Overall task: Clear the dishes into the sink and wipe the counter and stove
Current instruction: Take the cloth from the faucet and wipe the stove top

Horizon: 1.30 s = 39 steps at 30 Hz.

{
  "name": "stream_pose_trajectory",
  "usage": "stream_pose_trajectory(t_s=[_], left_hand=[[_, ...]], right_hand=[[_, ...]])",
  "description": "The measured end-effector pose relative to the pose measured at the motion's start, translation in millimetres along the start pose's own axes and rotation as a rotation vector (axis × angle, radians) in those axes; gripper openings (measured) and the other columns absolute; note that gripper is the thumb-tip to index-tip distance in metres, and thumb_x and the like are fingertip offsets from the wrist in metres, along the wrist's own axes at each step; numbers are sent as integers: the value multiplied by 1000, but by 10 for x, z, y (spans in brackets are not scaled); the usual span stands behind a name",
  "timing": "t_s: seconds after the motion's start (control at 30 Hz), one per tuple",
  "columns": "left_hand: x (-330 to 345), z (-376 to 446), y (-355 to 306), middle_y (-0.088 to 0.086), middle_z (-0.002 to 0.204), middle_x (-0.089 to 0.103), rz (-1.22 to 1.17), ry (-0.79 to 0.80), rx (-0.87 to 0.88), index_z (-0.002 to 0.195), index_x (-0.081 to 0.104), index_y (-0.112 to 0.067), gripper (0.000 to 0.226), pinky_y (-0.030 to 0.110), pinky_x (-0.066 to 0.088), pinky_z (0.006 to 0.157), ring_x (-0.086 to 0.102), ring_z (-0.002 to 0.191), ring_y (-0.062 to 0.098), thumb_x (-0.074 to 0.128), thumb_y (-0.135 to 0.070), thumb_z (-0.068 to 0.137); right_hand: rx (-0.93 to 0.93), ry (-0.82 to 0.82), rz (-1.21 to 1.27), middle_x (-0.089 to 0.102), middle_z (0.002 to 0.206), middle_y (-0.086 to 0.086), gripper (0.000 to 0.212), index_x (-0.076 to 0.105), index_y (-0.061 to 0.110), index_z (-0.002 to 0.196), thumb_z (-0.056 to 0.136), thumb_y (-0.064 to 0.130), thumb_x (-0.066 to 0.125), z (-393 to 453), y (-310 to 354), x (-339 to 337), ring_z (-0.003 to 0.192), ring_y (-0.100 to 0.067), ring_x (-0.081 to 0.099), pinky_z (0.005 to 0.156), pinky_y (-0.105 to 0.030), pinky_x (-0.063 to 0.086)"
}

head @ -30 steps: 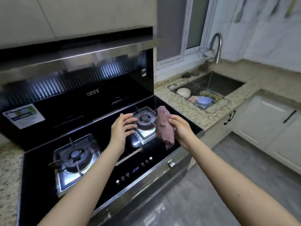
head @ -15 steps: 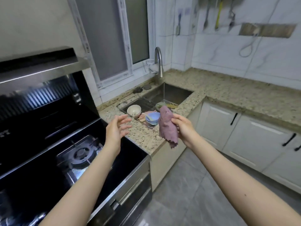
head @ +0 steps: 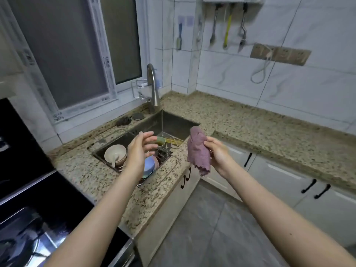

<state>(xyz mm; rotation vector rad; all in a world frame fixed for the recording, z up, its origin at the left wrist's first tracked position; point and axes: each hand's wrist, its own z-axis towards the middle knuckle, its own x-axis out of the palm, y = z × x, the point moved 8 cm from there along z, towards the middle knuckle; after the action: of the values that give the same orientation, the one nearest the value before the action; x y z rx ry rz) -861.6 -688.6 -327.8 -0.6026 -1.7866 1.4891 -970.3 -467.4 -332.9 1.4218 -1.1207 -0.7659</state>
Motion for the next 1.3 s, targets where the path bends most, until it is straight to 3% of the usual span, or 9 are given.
stream_pose_trajectory(t_s=[0.17,0.27,0.4,0.6,0.7,0.87,1.0,1.17,1.3], left_hand=[[268,904,-5,0,85,67,-18,-37,-19,103,62,-12,38,14,42,43,59,48,1,29,-31,101],[375,1421,-179,-1,82,66,-21,-52,10,103,61,-12,37,13,42,43,58,46,0,29,-30,102],[450,1898,-345,-2,83,67,14,-85,55,105,62,-11,38,16,43,48,60,56,5,30,-30,101],[518,2483,-324,-3,82,67,63,-158,63,105,62,-11,37,16,46,50,61,55,3,31,-29,101],[531,2734,-285,-2,84,67,61,-202,75,105,62,-11,37,19,46,55,60,59,6,30,-30,101],[608,3372,-204,3,90,66,65,-343,110,99,62,-14,34,25,46,62,58,69,14,31,-30,100],[762,3833,-176,3,90,66,67,-489,118,99,62,-13,33,26,45,62,58,71,15,33,-29,100],[946,4168,-335,1,89,66,99,-640,154,101,61,-12,30,27,48,66,61,73,14,35,-27,99],[961,4345,-485,4,90,66,126,-749,187,106,61,-11,33,26,50,63,63,80,17,35,-28,97]], right_hand=[[-48,-5,36,66,90,-5,21,63,14,87,92,2,47,1005,346,26,84,-17,61,75,-27,49],[-67,2,73,65,89,-6,19,62,10,92,93,1,46,1578,581,117,82,-17,61,71,-23,51],[-85,32,87,65,97,-7,27,57,3,116,93,1,45,2194,815,265,87,-18,61,76,-26,49],[-44,78,99,67,99,-5,19,63,14,102,94,7,48,3012,943,439,88,-15,64,70,-26,51],[-21,105,94,67,97,-4,23,60,10,113,94,8,48,3495,898,516,84,-12,64,66,-23,51],[75,207,124,65,112,-9,31,56,9,124,94,9,49,4635,731,717,89,-16,65,66,-26,52],[101,304,91,66,108,-9,24,61,10,115,93,8,50,5467,703,891,85,-15,65,64,-23,53],[100,443,-5,60,111,-16,30,55,-1,122,93,4,49,6169,803,1153,79,-18,60,75,-27,49],[96,497,-6,64,102,-13,26,59,2,117,92,5,51,6560,960,1389,93,-27,61,75,-29,49]])
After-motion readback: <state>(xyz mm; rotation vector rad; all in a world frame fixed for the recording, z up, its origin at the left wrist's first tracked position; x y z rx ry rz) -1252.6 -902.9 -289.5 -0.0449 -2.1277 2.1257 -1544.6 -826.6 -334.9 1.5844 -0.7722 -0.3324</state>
